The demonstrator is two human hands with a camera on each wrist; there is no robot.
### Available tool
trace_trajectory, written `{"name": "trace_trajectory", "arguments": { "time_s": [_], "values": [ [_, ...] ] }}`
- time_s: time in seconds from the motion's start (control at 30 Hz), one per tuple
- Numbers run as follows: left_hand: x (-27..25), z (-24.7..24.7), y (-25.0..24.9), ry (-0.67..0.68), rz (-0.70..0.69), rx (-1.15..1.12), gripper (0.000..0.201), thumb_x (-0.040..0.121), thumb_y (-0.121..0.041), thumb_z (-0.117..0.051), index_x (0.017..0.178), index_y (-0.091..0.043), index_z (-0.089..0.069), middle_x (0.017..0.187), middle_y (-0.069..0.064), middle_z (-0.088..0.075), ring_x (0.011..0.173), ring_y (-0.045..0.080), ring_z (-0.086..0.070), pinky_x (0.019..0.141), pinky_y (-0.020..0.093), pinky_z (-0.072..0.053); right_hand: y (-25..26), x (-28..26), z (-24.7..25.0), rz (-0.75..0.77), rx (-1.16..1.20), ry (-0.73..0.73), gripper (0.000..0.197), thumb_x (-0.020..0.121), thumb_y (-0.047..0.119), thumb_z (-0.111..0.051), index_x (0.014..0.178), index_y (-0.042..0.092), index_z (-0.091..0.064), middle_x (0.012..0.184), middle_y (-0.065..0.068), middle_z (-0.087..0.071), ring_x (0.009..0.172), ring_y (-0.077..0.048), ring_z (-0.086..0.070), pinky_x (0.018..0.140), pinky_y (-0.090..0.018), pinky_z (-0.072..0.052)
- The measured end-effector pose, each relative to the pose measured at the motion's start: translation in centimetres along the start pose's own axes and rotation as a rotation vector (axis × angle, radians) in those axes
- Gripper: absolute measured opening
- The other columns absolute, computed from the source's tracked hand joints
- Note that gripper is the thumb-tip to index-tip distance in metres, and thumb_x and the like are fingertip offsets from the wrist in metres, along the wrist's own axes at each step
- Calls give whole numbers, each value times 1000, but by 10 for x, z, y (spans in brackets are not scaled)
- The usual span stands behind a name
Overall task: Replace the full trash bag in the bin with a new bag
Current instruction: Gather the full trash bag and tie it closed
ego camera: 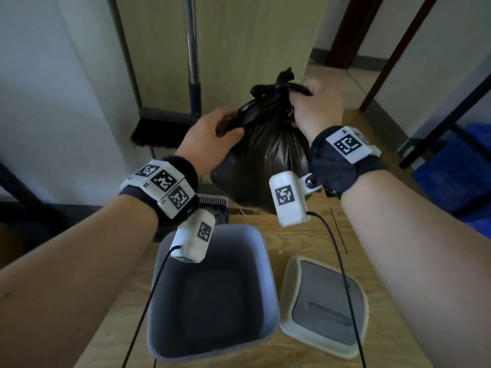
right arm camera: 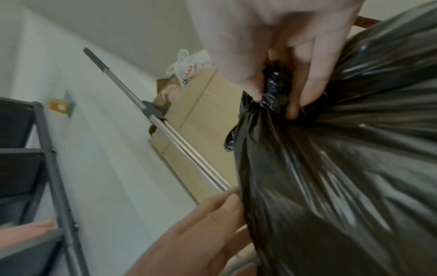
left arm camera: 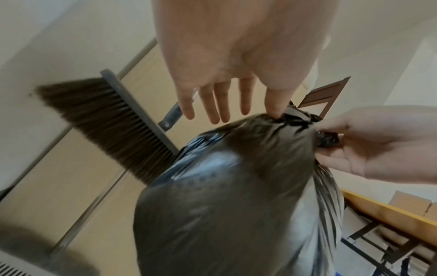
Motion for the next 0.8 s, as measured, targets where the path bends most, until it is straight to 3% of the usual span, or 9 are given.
{"name": "trace_trajectory", "arguments": {
  "time_s": [0.1,0.27,0.4,0.6,0.7,0.8],
  "values": [
    [17,-24,23,70,27,59,45,89,-27,-59,133,-22,-50,130,4,-58,118,18,-55,104,35,-43,-27,16,-18,-20,-58,74,10,86,25,-55,88,20,-63,91,-10,-70,86,-31,-69,80,-47,-57],
    [38,-57,69,171,116,124,47,90,-25,-57,135,-23,-47,134,3,-53,123,19,-50,98,26,-38,-81,43,-43,-80,-195,147,21,89,26,-54,102,18,-68,101,-11,-71,94,-32,-67,85,-40,-55],
    [47,-81,104,261,186,177,48,91,-21,-56,137,-23,-45,136,2,-53,125,18,-50,94,22,-36,-129,58,-69,-171,-253,225,25,92,24,-52,110,17,-67,110,-11,-70,102,-31,-64,78,-31,-50],
    [57,-97,143,362,283,231,49,92,-25,-55,139,-27,-42,139,5,-48,127,19,-46,96,23,-37,-182,65,-107,-283,-215,347,30,94,23,-50,120,15,-62,112,-12,-68,88,-25,-60,69,-27,-42],
    [57,-103,155,378,314,226,49,92,-24,-55,139,-28,-41,141,3,-47,127,19,-46,94,22,-37,-198,57,-121,-268,-244,417,33,91,22,-55,124,20,-56,114,-9,-65,98,-28,-62,79,-31,-47],
    [55,-110,163,398,327,258,49,92,-25,-54,140,-29,-41,142,3,-44,129,19,-45,100,25,-37,-216,42,-137,-208,-300,661,58,85,16,-63,138,26,-42,135,-7,-53,122,-28,-52,98,-31,-42]
  ]
}}
Point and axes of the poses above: each hand's wrist, its own x-axis towards the middle knuckle, its own z-axis out of the back of the hand, y = z × x, the point moved 3 cm from there along x, towards the middle knuckle
